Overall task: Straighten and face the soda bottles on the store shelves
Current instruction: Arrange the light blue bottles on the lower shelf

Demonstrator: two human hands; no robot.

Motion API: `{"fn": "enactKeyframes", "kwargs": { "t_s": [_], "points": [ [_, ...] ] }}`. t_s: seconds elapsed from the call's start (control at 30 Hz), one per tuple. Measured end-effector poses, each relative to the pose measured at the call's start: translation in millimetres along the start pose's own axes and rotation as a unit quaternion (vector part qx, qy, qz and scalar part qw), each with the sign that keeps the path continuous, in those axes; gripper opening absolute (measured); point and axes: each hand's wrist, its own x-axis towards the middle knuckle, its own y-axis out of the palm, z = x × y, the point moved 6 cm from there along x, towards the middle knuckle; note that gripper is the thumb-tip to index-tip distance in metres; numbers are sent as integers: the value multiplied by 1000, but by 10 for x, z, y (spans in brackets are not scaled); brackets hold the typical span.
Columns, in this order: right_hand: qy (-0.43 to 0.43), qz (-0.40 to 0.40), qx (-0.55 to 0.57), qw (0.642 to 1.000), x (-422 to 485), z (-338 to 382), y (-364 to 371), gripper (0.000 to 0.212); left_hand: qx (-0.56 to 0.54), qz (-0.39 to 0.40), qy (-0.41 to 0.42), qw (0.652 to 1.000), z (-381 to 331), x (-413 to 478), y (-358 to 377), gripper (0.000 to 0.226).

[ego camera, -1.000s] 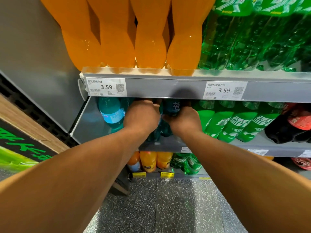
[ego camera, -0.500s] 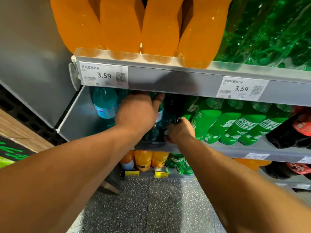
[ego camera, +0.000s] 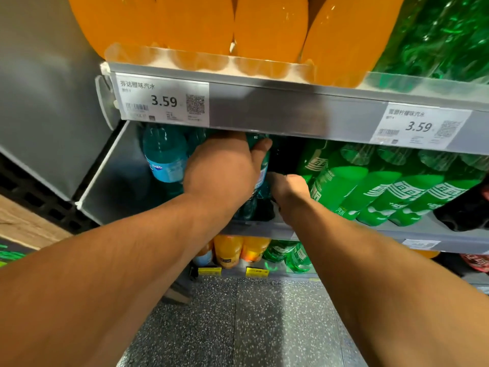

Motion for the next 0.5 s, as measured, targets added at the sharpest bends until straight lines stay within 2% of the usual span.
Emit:
{"fn": "enactKeyframes", "kwargs": {
  "t_s": [0.07,0.17,0.3,0.4,0.5],
  "points": [
    [-2,-7,-17,1000,-29,3,-62,58,2,10,-1,1000,-8,-2,-9,58],
    [-16,3,14,1000,-143,-120,-157,48,1,20,-8,1000,-3,-8,-35,54],
    [-72,82,112,988,-264,-441,-155,19,-22,13,-5,1000,-6,-7,-50,44],
    [-161,79,72,981,-272,-486,-182,28,-45,17,-16,999,-2,-4,-27,47],
    [-192,67,40,978,-233,-456,-187,38,-56,24,-30,998,19,-9,-24,52]
  ]
}}
